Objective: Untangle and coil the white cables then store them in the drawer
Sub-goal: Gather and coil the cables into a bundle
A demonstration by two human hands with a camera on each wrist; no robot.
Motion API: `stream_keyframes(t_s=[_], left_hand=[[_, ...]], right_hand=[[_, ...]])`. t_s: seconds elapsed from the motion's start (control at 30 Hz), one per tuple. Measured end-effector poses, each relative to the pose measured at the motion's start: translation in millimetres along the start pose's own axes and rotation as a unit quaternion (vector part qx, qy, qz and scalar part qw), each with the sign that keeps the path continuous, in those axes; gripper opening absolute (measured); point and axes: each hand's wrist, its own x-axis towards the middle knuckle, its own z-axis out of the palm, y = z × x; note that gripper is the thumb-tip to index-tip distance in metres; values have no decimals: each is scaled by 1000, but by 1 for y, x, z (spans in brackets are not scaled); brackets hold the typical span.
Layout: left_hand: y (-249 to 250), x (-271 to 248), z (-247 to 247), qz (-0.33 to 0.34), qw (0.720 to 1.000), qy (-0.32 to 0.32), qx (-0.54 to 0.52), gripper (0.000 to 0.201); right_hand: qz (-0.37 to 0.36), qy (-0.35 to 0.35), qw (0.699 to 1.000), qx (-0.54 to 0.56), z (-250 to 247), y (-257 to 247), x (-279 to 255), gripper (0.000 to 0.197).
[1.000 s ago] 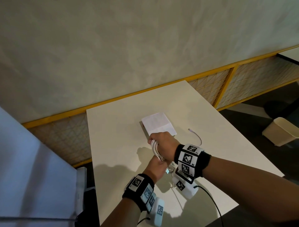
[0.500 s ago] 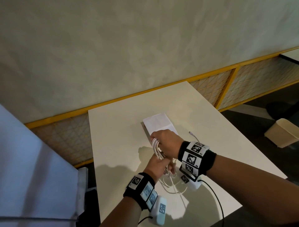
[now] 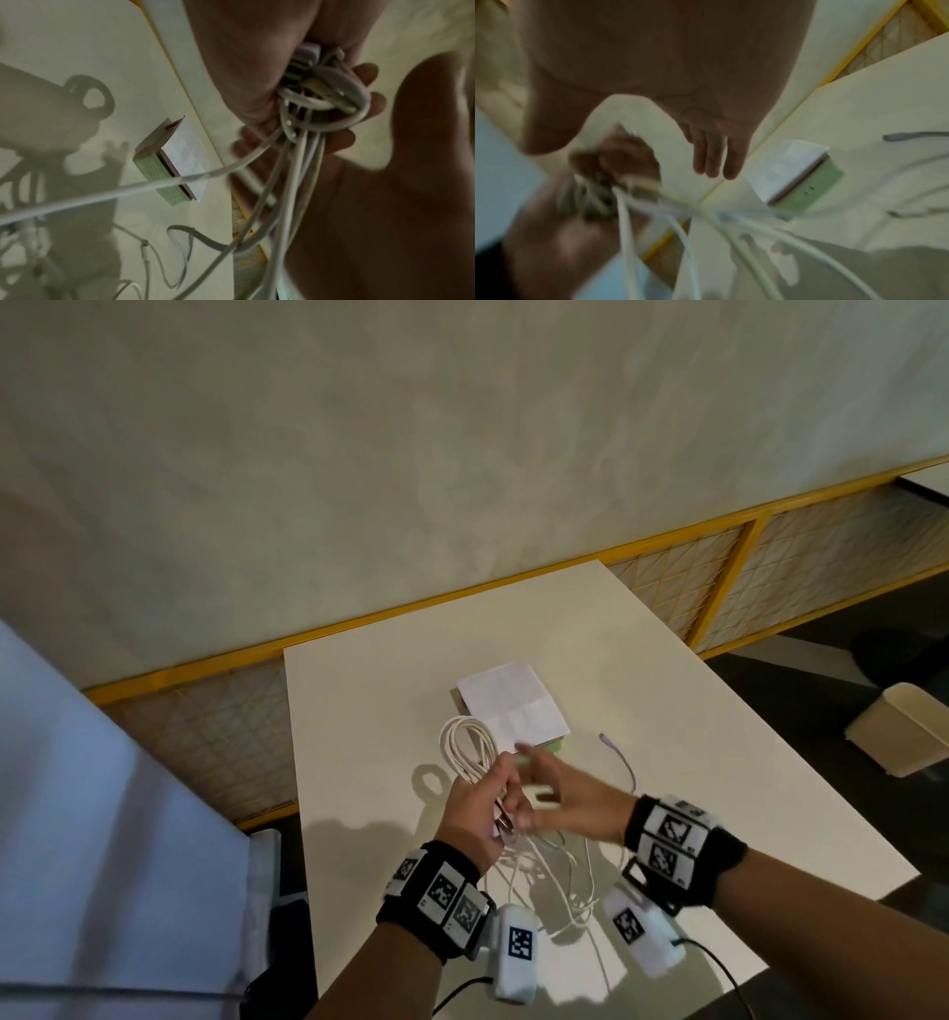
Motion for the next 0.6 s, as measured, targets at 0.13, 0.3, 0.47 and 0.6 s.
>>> stream_keyframes(t_s=[0.13,0.3,0.47,0.6], left_hand=[[8,0,5,1,996,-55,-71,20],[8,2,5,5,991,-79,-106,25],[22,6,-11,20,996,-46,-76,34],[21,11,-29,34,999,-24,-10,29]], right_hand=[[32,-106,991,-71,21,20,2,45],[60,-74,995,-21,28,24,0,20],[134,-76,968,-199,9,47,-8,26],[122,0,920,-373,-11,52,-12,27]])
